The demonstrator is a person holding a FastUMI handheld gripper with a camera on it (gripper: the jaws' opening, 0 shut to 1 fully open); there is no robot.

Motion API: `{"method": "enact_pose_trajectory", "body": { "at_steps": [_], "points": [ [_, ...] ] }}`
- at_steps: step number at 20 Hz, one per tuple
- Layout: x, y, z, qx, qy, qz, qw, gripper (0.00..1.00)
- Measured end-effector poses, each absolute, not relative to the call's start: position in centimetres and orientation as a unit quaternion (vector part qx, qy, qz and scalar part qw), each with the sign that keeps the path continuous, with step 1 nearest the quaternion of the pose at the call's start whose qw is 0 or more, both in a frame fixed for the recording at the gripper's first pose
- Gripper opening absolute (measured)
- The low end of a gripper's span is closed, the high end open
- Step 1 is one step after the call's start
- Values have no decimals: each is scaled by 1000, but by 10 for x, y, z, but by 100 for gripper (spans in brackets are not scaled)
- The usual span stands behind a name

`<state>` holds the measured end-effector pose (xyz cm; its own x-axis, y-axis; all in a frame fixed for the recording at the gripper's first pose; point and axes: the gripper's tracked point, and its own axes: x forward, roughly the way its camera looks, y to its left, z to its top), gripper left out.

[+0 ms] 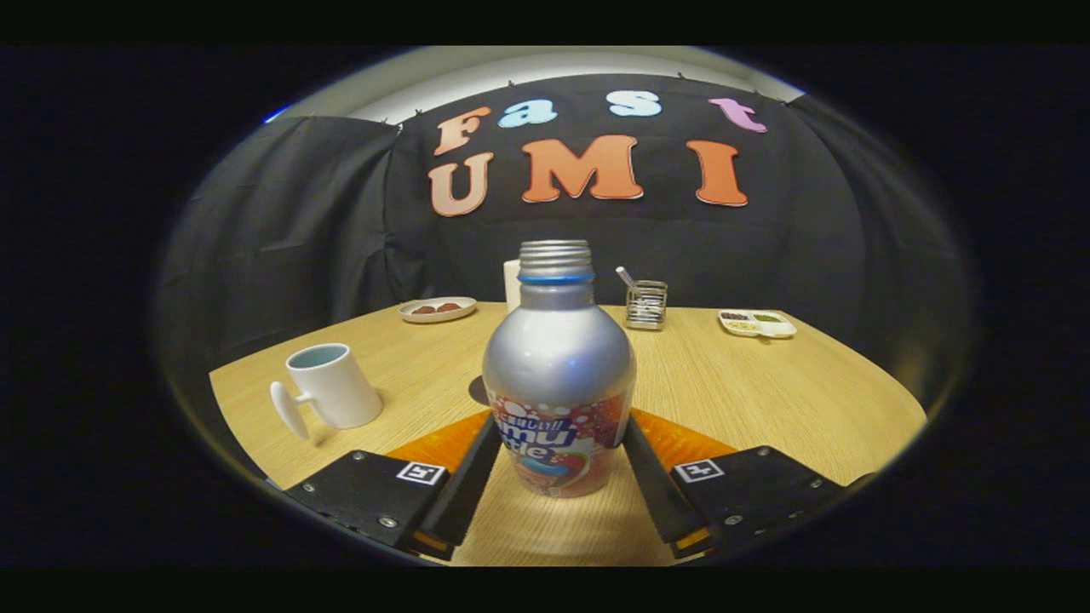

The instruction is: Take the bottle from table, then pour the juice into the cup, finally place the bottle on the coaster

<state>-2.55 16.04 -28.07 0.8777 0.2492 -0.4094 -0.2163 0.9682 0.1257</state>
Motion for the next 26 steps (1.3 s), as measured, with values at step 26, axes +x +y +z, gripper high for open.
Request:
{"method": "enact_pose_trajectory", "body": {
  "at_steps": [26],
  "points": [
    [2,228,-213,-330,128,138,925,77]
  ]
}}
